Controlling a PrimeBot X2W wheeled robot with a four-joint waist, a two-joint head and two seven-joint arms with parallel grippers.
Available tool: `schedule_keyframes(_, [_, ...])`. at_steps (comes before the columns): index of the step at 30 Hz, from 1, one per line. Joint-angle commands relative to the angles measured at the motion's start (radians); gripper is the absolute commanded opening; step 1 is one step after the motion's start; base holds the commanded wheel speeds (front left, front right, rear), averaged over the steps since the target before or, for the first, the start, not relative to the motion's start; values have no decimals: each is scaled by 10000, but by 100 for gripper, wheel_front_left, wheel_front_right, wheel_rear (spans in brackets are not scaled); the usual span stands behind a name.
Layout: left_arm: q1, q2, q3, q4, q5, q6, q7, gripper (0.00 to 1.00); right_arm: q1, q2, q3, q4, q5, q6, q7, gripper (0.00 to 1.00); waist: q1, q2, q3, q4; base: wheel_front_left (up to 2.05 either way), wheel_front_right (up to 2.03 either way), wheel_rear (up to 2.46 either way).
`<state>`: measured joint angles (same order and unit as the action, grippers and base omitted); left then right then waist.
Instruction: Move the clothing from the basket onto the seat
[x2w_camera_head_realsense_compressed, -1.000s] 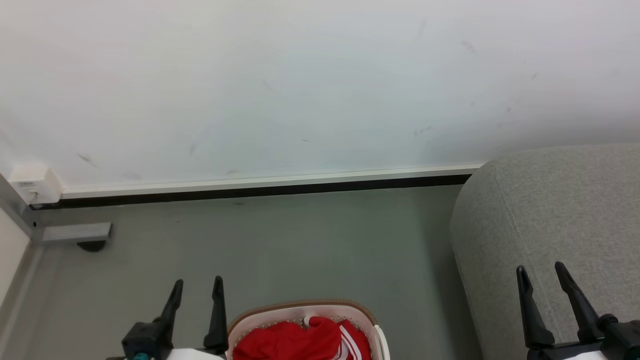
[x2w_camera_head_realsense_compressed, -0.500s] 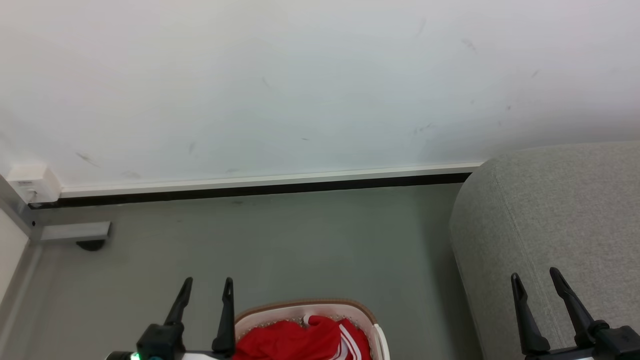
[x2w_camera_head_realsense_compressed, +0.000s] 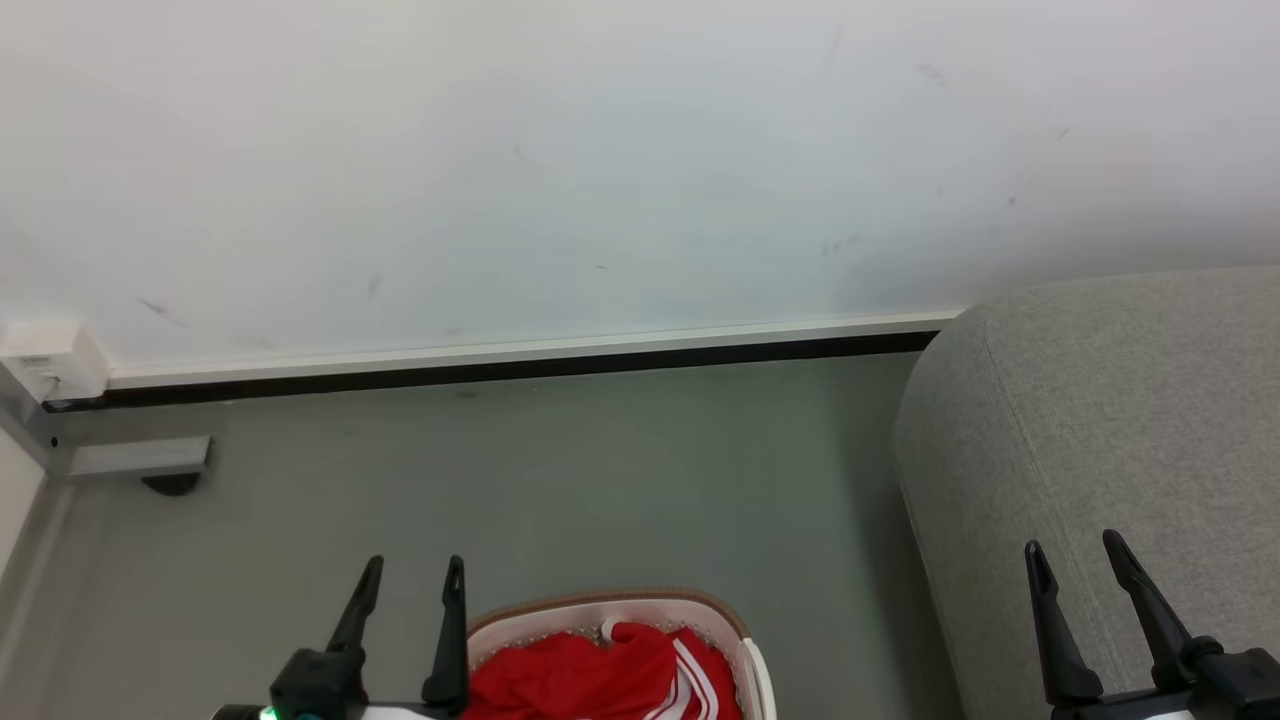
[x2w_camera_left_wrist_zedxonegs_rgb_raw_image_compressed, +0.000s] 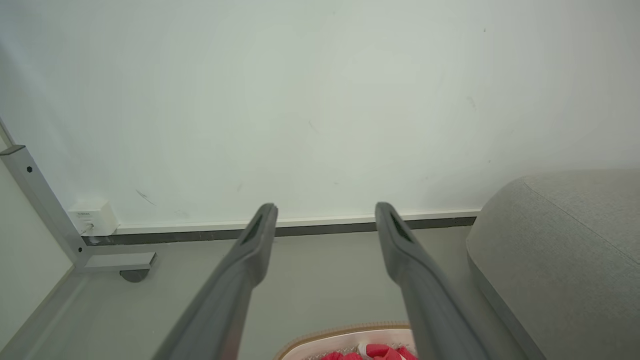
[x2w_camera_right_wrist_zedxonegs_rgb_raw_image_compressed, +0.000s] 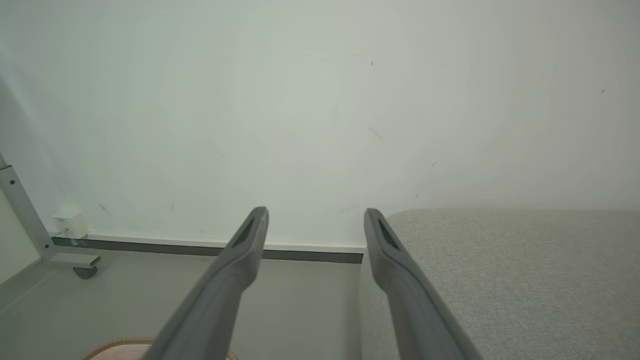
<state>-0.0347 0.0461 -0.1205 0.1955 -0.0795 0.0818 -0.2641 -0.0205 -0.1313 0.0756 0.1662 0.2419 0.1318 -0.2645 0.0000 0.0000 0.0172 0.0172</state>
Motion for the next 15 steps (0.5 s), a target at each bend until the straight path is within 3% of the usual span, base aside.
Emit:
schedule_keyframes(1, [79, 77, 9, 26, -55, -3, -7, 100, -115, -79, -15, -34, 54, -21, 0, 100, 0, 0, 35, -22, 0, 0, 0])
schedule_keyframes(9, [-654, 71, -301, 452, 9, -483, -7, 100, -697, -162, 78, -348, 120, -21, 2, 100, 0, 0, 964, -292, 0, 0, 0])
schedule_keyframes(15, [-1681, 176, -727, 2003, 338, -980, -7, 100, -1504, -149, 326, -716, 211, -22, 3, 100, 0, 0, 2129, -773, 0, 0, 0])
